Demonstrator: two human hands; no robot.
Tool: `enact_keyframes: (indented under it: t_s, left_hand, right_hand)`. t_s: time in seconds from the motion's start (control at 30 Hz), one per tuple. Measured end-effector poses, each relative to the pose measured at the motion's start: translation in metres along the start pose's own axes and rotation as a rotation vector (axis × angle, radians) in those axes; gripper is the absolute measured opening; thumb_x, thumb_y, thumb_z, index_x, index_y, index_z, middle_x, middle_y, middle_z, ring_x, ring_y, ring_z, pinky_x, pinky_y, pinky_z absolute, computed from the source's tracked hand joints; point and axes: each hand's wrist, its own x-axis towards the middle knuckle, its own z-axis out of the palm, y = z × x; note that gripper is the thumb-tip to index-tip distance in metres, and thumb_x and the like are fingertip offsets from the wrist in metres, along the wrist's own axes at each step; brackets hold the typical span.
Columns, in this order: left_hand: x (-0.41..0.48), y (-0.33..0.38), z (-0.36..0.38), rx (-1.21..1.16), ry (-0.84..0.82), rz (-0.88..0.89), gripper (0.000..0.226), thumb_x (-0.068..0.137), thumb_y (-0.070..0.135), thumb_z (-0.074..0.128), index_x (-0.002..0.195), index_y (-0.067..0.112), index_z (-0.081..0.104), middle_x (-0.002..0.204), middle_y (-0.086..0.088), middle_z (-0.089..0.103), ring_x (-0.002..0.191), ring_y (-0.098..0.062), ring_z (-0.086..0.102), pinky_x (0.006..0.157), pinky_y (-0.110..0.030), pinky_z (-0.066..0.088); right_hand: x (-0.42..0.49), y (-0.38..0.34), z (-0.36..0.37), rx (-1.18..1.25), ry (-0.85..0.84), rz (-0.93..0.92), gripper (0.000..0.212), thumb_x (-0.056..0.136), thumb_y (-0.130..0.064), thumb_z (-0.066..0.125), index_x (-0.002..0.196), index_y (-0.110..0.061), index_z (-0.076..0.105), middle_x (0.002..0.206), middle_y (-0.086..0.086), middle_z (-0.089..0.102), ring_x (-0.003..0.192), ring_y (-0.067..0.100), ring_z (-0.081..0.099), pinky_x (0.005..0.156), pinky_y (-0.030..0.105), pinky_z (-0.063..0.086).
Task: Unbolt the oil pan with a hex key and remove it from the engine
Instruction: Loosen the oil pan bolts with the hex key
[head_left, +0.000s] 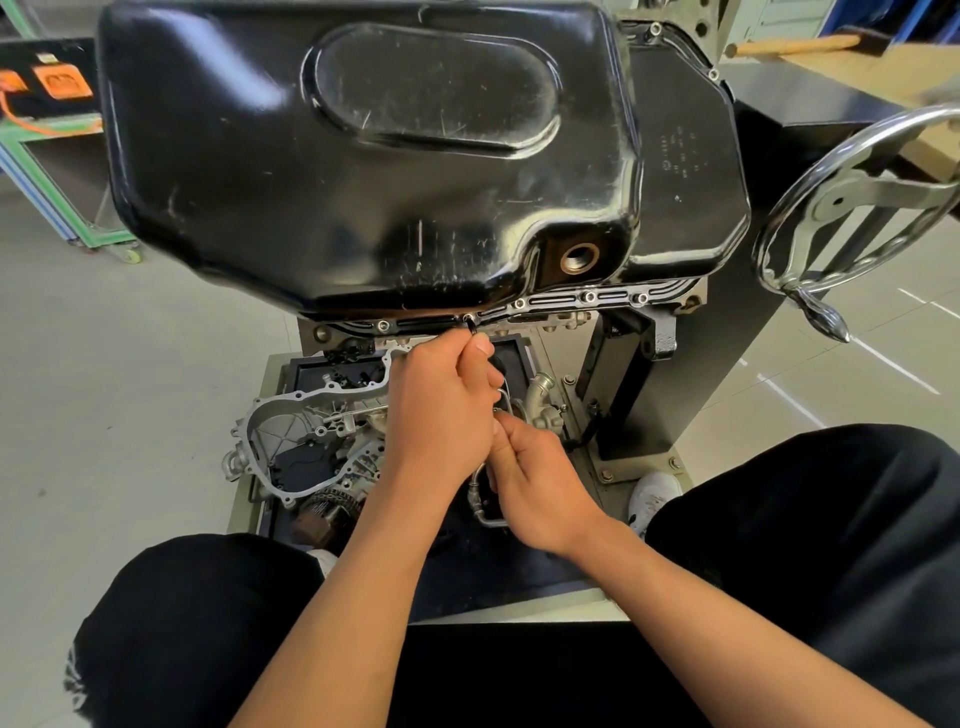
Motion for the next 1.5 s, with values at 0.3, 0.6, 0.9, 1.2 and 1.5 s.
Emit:
enact_keyframes:
  t_s: [0.3,0.6,0.9,1.2,1.5]
  left_hand:
    - [-0.006,0.005,0.012,-0.405,0.042,-0.226,0.030,0.104,0.020,0.047,0.080,0.023,0.066,0.074,0.000,0.073,0.067,-0.017,0.074,0.065,-0.039,0.062]
    - [-0.003,0.050,0.039,-1.105,0.181,-0.520,0.023,0.106,0.019,0.041,0.097,0.004,0.056,0.091,-0.009,0.075,0.084,-0.022,0.076,0.075,-0.028,0.062]
    - [-0.001,0.066,0.039,-1.346,0.322,-0.648,0.024,0.105,0.014,0.045,0.092,0.001,0.059,0.087,-0.014,0.076,0.090,-0.027,0.075,0.073,-0.030,0.062]
    - [-0.005,0.054,0.043,-1.146,0.319,-0.548,0.021,0.105,0.017,0.044,0.095,0.003,0.057,0.089,-0.013,0.075,0.081,-0.024,0.076,0.067,-0.028,0.061]
    - [-0.016,0.056,0.056,-0.931,0.343,-0.294,0.021,0.105,0.018,0.045,0.093,0.006,0.057,0.095,-0.007,0.076,0.087,-0.023,0.075,0.078,-0.034,0.062]
  right_hand:
    - [0.018,-0.008,-0.054,-0.365,-0.274,-0.154,0.040,0.107,-0.027,0.043,0.067,-0.021,0.045,0.052,-0.013,0.038,0.047,0.009,0.040,0.052,0.015,0.030]
    - [0.045,-0.025,-0.131,-0.675,0.130,-0.355,0.038,0.102,-0.044,0.049,0.087,-0.011,0.063,0.068,-0.005,0.059,0.062,0.016,0.055,0.061,0.039,0.048]
    - [0.038,-0.026,-0.109,-0.638,0.407,-0.326,0.025,0.101,-0.030,0.058,0.118,-0.014,0.068,0.104,0.000,0.066,0.093,0.022,0.064,0.074,0.036,0.054]
    - [0.022,-0.013,-0.101,-0.517,0.407,-0.401,0.014,0.099,-0.014,0.061,0.108,-0.010,0.071,0.090,-0.012,0.050,0.079,0.004,0.048,0.075,0.012,0.040]
    - [0.029,0.005,-0.108,-0.454,0.418,-0.467,0.018,0.099,-0.014,0.060,0.112,-0.007,0.072,0.088,-0.003,0.062,0.079,0.018,0.056,0.074,0.032,0.048]
